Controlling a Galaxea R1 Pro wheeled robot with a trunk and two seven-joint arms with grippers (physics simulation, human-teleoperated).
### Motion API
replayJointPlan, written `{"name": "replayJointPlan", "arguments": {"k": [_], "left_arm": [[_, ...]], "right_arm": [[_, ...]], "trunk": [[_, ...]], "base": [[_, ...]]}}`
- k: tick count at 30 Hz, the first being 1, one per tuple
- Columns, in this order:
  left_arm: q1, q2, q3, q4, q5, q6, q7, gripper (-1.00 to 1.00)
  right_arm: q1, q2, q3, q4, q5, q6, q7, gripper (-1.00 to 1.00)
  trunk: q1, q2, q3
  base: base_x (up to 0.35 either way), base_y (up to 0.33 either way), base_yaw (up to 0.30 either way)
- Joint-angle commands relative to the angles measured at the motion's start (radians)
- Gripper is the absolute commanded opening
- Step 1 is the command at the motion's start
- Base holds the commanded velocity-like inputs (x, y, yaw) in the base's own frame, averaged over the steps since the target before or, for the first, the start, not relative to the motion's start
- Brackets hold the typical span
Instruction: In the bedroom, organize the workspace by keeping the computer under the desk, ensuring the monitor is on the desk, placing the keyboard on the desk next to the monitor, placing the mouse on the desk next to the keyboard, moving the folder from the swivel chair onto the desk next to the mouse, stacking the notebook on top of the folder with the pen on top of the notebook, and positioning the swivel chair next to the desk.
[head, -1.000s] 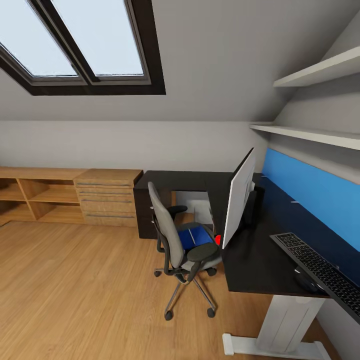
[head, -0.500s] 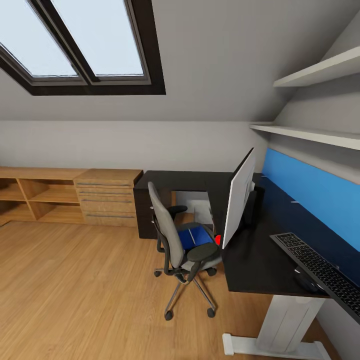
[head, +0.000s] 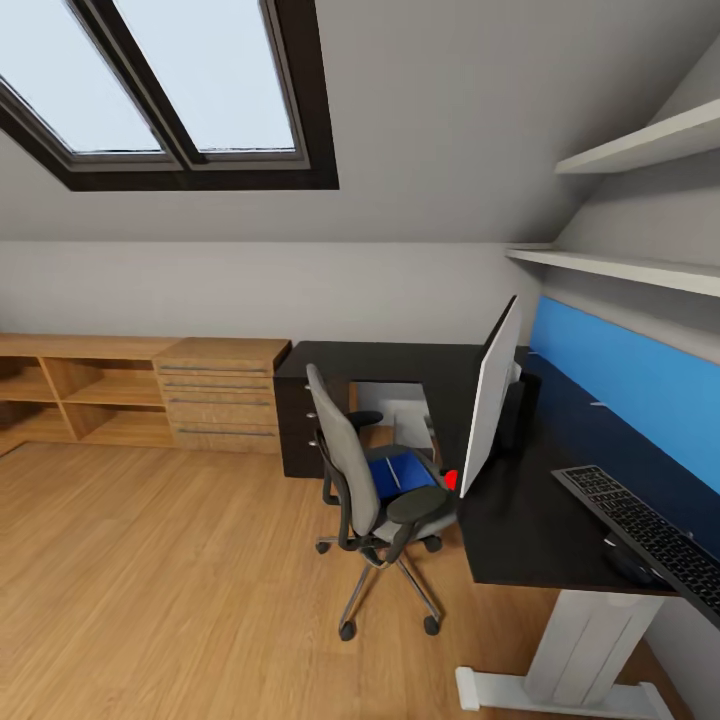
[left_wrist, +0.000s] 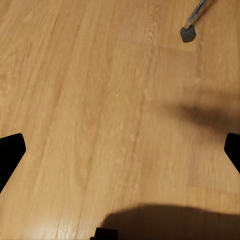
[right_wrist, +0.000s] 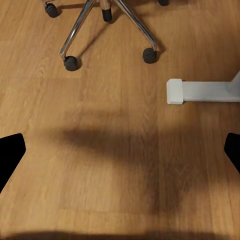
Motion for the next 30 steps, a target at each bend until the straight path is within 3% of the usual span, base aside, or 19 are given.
{"name": "replayJointPlan", "arguments": {"k": [1,11,20,30], "left_arm": [[0.0,0.0,-0.003,-0.001,0.009,-0.002,0.0,1.0],[0.0,-0.001,-0.004,-0.001,0.009,0.0,0.0,1.0],[0.0,-0.001,-0.004,-0.001,0.009,-0.002,0.0,1.0],[0.0,0.0,-0.004,-0.001,0.009,0.0,0.0,1.0]], "right_arm": [[-0.001,0.0,0.0,0.001,0.0,-0.003,0.0,1.0],[-0.001,0.0,0.0,0.001,0.0,-0.003,0.0,1.0],[-0.001,0.0,0.0,0.002,0.0,-0.004,-0.001,1.0],[-0.001,0.0,0.0,0.002,0.0,-0.004,-0.001,1.0]], "trunk": [[0.0,-0.001,-0.001],[0.0,-0.001,-0.001],[0.0,-0.001,-0.001],[0.0,-0.001,0.005]], "base": [[0.0,0.023,0.0],[0.0,0.22,0.0],[0.0,0.038,-0.004],[0.0,0.256,-0.176]]}}
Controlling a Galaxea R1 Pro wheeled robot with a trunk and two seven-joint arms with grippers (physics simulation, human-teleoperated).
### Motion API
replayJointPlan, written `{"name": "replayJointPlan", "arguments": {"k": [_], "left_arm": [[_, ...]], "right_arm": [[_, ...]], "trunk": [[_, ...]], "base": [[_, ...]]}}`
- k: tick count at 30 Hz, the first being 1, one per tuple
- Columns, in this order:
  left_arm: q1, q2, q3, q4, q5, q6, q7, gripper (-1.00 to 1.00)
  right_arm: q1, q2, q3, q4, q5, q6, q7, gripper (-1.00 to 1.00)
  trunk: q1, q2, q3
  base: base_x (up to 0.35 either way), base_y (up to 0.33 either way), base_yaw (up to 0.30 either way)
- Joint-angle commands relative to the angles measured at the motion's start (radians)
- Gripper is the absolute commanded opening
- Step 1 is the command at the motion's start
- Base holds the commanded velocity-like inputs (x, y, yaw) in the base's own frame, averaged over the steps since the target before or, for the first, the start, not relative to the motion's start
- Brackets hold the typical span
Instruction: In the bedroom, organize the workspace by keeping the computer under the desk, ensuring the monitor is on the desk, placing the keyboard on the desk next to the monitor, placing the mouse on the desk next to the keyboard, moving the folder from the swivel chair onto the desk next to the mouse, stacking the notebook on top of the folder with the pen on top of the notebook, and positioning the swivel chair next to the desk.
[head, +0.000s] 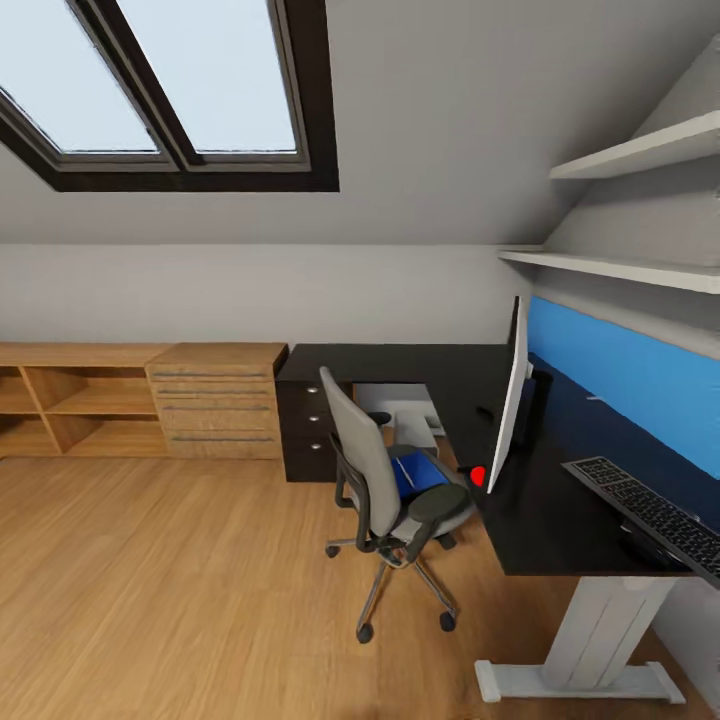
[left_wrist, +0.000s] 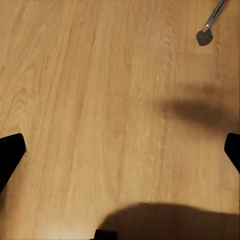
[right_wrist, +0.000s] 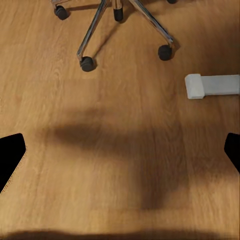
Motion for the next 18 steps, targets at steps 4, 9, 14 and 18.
{"name": "replayJointPlan", "arguments": {"k": [4,9,14,18], "left_arm": [[0.0,0.001,-0.003,0.0,0.01,-0.002,0.0,1.0],[0.0,0.001,-0.002,0.0,0.01,-0.002,0.001,1.0],[0.0,-0.001,-0.002,-0.003,0.01,-0.02,0.001,1.0],[0.0,-0.002,0.006,-0.005,0.039,-0.108,0.003,1.0]], "right_arm": [[-0.001,0.0,0.0,0.001,0.0,-0.003,-0.001,1.0],[-0.001,0.003,0.0,0.001,0.0,-0.003,-0.001,1.0],[-0.001,0.0,0.001,0.0,0.0,-0.003,0.001,1.0],[-0.001,-0.001,0.002,-0.001,0.0,-0.003,0.0,1.0]], "trunk": [[0.0,-0.001,0.001],[0.0,-0.001,-0.004],[0.0,-0.001,-0.009],[0.0,-0.001,-0.009]], "base": [[0.006,0.322,-0.205],[0.116,0.321,-0.064],[0.137,0.183,-0.011],[0.015,0.017,-0.001]]}}
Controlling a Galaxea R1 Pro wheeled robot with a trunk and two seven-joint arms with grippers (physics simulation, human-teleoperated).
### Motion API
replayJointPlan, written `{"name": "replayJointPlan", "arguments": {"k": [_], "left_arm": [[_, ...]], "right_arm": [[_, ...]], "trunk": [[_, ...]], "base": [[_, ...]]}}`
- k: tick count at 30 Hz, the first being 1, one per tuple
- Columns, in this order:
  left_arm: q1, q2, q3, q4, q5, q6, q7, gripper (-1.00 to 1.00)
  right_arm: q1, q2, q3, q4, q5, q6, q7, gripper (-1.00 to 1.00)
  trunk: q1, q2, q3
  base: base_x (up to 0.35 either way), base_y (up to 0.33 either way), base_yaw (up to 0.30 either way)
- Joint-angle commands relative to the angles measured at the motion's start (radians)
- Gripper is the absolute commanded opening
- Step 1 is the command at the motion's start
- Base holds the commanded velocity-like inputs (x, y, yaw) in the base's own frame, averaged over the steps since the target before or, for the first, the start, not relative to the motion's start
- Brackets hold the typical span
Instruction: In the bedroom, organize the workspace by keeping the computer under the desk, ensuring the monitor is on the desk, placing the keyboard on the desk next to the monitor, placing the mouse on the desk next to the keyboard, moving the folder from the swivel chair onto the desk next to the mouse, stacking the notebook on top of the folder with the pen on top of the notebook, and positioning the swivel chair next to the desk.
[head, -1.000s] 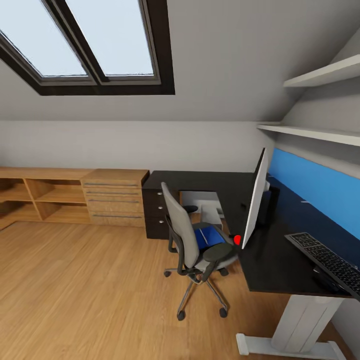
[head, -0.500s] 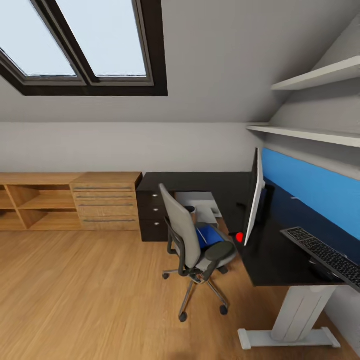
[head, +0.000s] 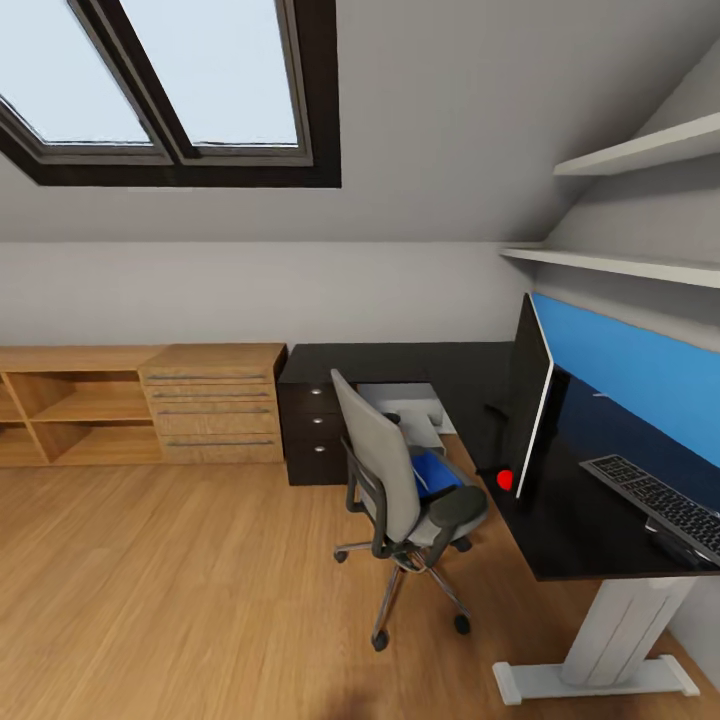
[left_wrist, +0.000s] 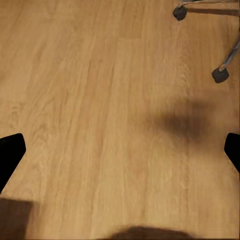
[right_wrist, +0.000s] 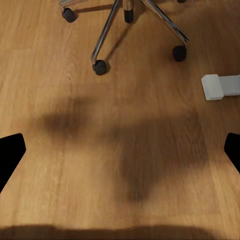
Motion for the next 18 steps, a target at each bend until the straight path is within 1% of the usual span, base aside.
{"name": "replayJointPlan", "arguments": {"k": [1,3,6,12,15,17,18], "left_arm": [[0.0,-0.001,0.001,-0.001,0.036,-0.024,0.001,1.0],[0.0,-0.001,0.002,0.0,0.06,-0.032,0.001,1.0],[0.0,-0.001,0.003,0.001,0.075,-0.036,0.002,1.0],[0.0,-0.002,0.003,0.002,0.084,-0.029,0.005,1.0],[0.0,-0.01,0.003,0.002,0.086,-0.006,0.032,1.0],[0.0,-0.026,0.002,0.002,0.085,0.015,0.071,1.0],[0.0,-0.043,0.001,0.002,0.083,0.031,0.118,1.0]], "right_arm": [[-0.001,-0.001,0.0,0.0,0.0,-0.003,-0.001,1.0],[-0.001,-0.003,0.0,-0.001,0.0,-0.003,-0.001,1.0],[-0.001,-0.006,0.0,-0.002,0.0,-0.003,-0.001,1.0],[-0.001,-0.016,-0.001,-0.003,0.0,-0.003,-0.002,1.0],[-0.001,-0.018,-0.002,-0.001,0.0,-0.007,-0.003,1.0],[-0.001,-0.019,-0.003,0.0,-0.002,-0.008,-0.003,1.0],[-0.001,-0.02,-0.005,-0.002,-0.005,-0.009,-0.004,1.0]], "trunk": [[0.0,-0.001,-0.001],[0.008,-0.015,-0.007],[0.019,-0.036,-0.017],[0.042,-0.078,-0.036],[0.054,-0.099,-0.045],[0.061,-0.113,-0.051],[0.065,-0.12,-0.054]], "base": [[0.004,0.004,0.0],[0.002,0.003,0.0],[0.001,0.001,0.0],[0.0,0.0,0.0],[0.0,0.0,0.0],[0.0,0.0,0.0],[0.0,0.0,0.0]]}}
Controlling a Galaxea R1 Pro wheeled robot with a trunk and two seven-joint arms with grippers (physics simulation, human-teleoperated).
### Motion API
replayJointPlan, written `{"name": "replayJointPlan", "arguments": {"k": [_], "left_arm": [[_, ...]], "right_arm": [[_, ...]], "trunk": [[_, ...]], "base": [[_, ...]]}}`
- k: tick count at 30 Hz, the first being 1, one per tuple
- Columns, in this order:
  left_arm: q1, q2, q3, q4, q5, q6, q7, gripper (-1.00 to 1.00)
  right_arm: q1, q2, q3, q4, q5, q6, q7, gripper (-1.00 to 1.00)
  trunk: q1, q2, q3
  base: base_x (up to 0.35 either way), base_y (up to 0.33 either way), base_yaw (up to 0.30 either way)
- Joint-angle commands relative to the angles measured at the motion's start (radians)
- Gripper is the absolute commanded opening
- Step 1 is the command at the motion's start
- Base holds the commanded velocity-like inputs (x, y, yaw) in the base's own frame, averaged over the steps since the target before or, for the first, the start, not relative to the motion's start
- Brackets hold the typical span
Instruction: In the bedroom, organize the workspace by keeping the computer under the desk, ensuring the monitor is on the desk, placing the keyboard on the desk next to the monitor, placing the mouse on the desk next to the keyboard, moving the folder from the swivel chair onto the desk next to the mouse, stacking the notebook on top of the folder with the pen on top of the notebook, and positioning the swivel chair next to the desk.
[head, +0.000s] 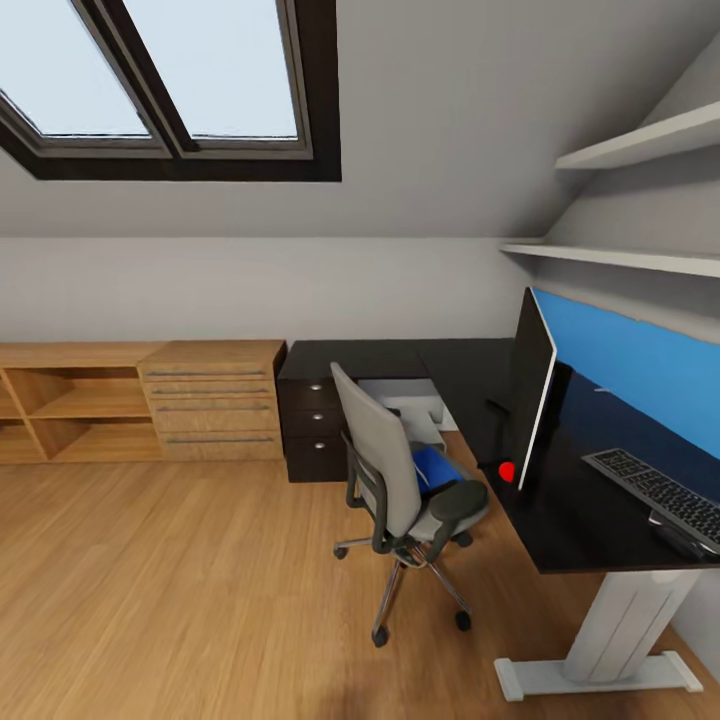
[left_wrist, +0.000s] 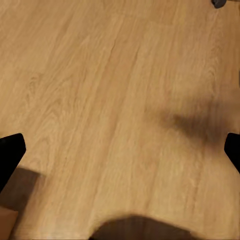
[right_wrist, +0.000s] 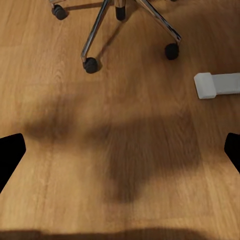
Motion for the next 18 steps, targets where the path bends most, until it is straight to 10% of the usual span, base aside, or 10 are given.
{"name": "replayJointPlan", "arguments": {"k": [1,8,16,18], "left_arm": [[0.0,-0.005,0.002,-0.002,-0.001,0.001,0.021,1.0],[0.0,-0.025,-0.006,-0.013,-0.005,0.018,0.203,1.0],[0.0,-0.026,-0.008,-0.144,-0.005,0.215,0.259,1.0],[0.0,-0.026,-0.008,-0.274,-0.005,0.374,0.261,1.0]], "right_arm": [[-0.001,-0.001,-0.001,0.0,-0.001,-0.003,-0.001,1.0],[-0.001,-0.011,-0.004,-0.004,-0.004,-0.013,-0.001,1.0],[-0.046,-0.015,-0.006,-0.034,-0.004,-0.059,-0.017,1.0],[-0.126,-0.012,-0.005,-0.039,-0.004,0.002,-0.059,1.0]], "trunk": [[0.004,-0.008,-0.004],[0.031,-0.057,-0.026],[0.061,-0.113,-0.051],[0.069,-0.127,-0.057]], "base": [[0.0,0.0,0.0],[0.0,0.0,0.0],[0.0,0.0,0.0],[0.0,0.0,0.0]]}}
